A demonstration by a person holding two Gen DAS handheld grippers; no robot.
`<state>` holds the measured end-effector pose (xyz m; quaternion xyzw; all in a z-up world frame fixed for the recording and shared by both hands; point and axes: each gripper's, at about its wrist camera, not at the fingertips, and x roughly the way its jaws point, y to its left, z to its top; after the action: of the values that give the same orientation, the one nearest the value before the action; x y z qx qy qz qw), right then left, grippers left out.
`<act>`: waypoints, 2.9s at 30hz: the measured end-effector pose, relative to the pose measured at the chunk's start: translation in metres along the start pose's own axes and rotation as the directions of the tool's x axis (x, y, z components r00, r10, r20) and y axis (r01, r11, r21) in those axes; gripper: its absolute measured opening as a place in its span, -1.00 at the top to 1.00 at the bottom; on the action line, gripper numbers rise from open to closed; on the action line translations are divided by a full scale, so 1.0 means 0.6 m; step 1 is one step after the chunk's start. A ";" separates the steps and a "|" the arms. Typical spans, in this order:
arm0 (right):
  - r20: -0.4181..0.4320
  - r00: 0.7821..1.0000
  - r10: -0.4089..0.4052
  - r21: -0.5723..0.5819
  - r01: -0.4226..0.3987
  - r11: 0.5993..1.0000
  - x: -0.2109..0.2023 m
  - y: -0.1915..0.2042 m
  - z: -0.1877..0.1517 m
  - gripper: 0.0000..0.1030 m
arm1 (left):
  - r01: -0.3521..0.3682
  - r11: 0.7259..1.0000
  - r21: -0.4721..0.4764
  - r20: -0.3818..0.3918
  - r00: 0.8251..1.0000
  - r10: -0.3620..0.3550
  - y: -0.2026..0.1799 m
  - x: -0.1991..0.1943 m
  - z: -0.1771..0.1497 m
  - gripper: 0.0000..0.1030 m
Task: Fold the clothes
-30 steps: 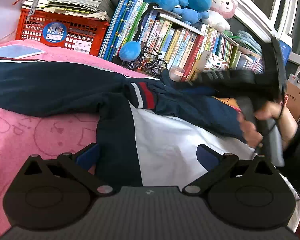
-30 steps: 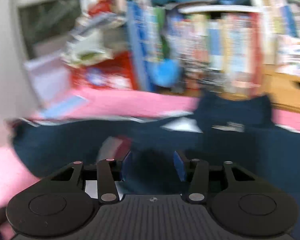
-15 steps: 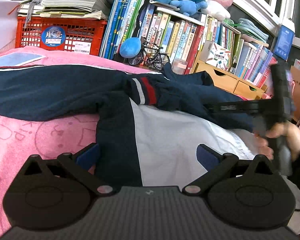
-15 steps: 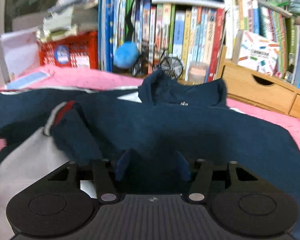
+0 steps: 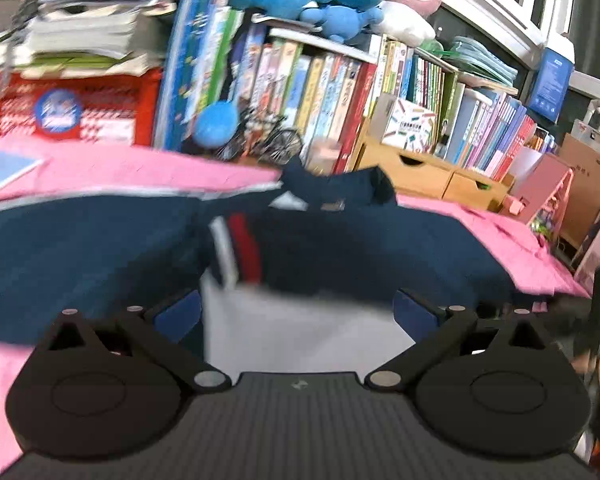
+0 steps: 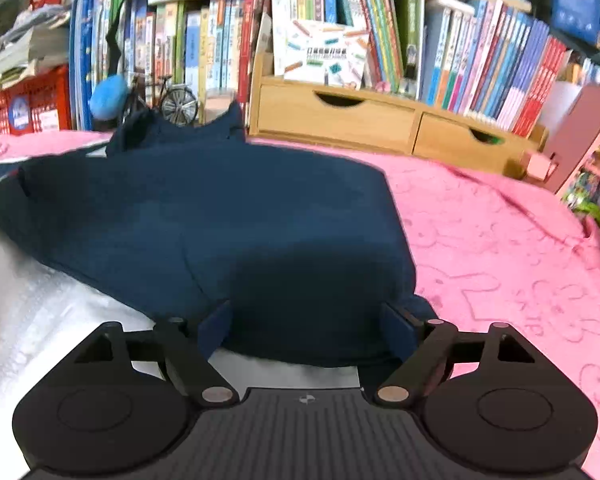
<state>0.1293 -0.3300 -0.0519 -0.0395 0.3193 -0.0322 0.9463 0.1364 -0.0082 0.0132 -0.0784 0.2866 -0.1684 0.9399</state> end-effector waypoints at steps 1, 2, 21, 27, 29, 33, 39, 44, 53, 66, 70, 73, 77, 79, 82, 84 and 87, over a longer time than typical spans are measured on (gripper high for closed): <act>-0.003 1.000 0.003 0.005 -0.003 1.000 0.001 -0.002 0.000 -0.65 | -0.004 1.000 0.014 -0.003 1.000 0.004 -0.010 0.021 0.011 -1.00; -0.006 1.000 0.007 0.012 -0.007 1.000 0.002 -0.004 0.000 -0.68 | -0.014 1.000 0.024 -0.009 1.000 0.014 -0.019 0.041 0.019 -1.00; -0.050 0.998 0.045 0.087 -0.040 0.995 0.015 -0.022 0.002 -0.99 | -0.242 0.959 0.149 -0.139 0.955 0.263 -0.012 0.186 -0.011 -1.00; -0.015 1.000 0.002 0.070 -0.001 0.998 -0.015 -0.013 -0.009 -1.00 | -0.233 0.959 0.163 -0.158 0.953 0.258 -0.058 0.083 -0.019 -1.00; 0.020 1.000 -0.016 0.057 0.015 0.998 -0.056 0.001 -0.025 -1.00 | -0.211 0.960 0.183 -0.143 0.960 0.239 -0.082 0.032 -0.037 -1.00; 0.082 0.997 0.012 0.056 -0.017 0.998 -0.155 0.030 -0.070 -1.00 | -0.199 0.963 0.184 -0.161 0.960 0.229 -0.113 -0.043 -0.078 -1.00; 0.071 0.997 0.035 0.029 -0.037 0.999 -0.284 0.074 -0.151 -1.00 | -0.172 0.977 0.126 -0.219 0.956 0.196 -0.134 -0.125 -0.144 -1.00; -0.020 0.999 0.033 0.031 -0.032 0.999 -0.342 0.104 -0.206 -1.00 | -0.189 0.974 0.123 -0.239 0.947 0.214 -0.150 -0.177 -0.189 -1.00; -0.099 0.993 0.065 0.060 -0.060 0.996 -0.387 0.145 -0.252 -1.00 | -0.215 0.966 0.145 -0.262 0.933 0.247 -0.163 -0.236 -0.244 -1.00; -0.200 0.978 0.061 0.054 -0.051 0.997 -0.382 0.153 -0.289 -1.00 | -0.207 0.965 0.162 -0.316 0.915 0.250 -0.168 -0.230 -0.287 -1.00; -0.201 0.978 0.057 0.056 -0.047 0.997 -0.379 0.151 -0.290 -1.00 | -0.205 0.965 0.165 -0.325 0.913 0.249 -0.172 -0.228 -0.290 -1.00; -0.205 0.977 0.057 0.058 -0.046 0.997 -0.377 0.150 -0.291 -1.00 | -0.203 0.965 0.167 -0.328 0.911 0.248 -0.174 -0.227 -0.292 -1.00; -0.211 0.976 0.057 0.058 -0.046 0.997 -0.375 0.150 -0.293 -1.00 | -0.204 0.965 0.165 -0.332 0.910 0.249 -0.174 -0.226 -0.293 -1.00; -0.212 0.976 0.057 0.057 -0.045 0.997 -0.374 0.151 -0.294 -1.00 | -0.205 0.965 0.164 -0.334 0.909 0.249 -0.174 -0.225 -0.294 -1.00; -0.215 0.975 0.056 0.057 -0.045 0.997 -0.373 0.151 -0.295 -1.00 | -0.207 0.964 0.166 -0.338 0.907 0.253 -0.174 -0.222 -0.295 -1.00; -0.218 0.974 0.053 0.058 -0.041 0.997 -0.372 0.151 -0.296 -1.00 | -0.208 0.964 0.167 -0.340 0.905 0.255 -0.174 -0.221 -0.296 -1.00; -0.221 0.974 0.050 0.058 -0.038 0.998 -0.370 0.152 -0.297 -1.00 | -0.209 0.963 0.169 -0.342 0.904 0.256 -0.175 -0.220 -0.297 -1.00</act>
<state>-0.1519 -0.2297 -0.0679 -0.0034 0.4231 -0.0239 0.9057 -0.0956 -0.0672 -0.0401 0.0490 0.4503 -0.0845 0.8875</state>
